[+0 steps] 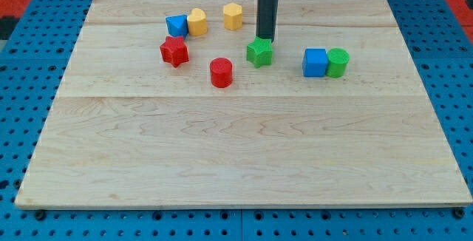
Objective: Push the green star towards the blue cube
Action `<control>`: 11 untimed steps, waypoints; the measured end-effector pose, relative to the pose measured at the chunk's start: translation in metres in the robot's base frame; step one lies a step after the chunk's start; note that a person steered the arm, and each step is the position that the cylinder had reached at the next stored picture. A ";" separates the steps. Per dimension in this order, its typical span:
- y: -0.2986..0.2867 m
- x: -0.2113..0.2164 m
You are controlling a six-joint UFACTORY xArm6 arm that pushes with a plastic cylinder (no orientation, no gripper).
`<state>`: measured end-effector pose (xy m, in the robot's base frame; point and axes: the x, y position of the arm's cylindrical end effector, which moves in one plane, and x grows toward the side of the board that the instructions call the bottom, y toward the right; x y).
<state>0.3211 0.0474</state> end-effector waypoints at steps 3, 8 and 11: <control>-0.043 -0.012; -0.029 0.019; -0.006 0.038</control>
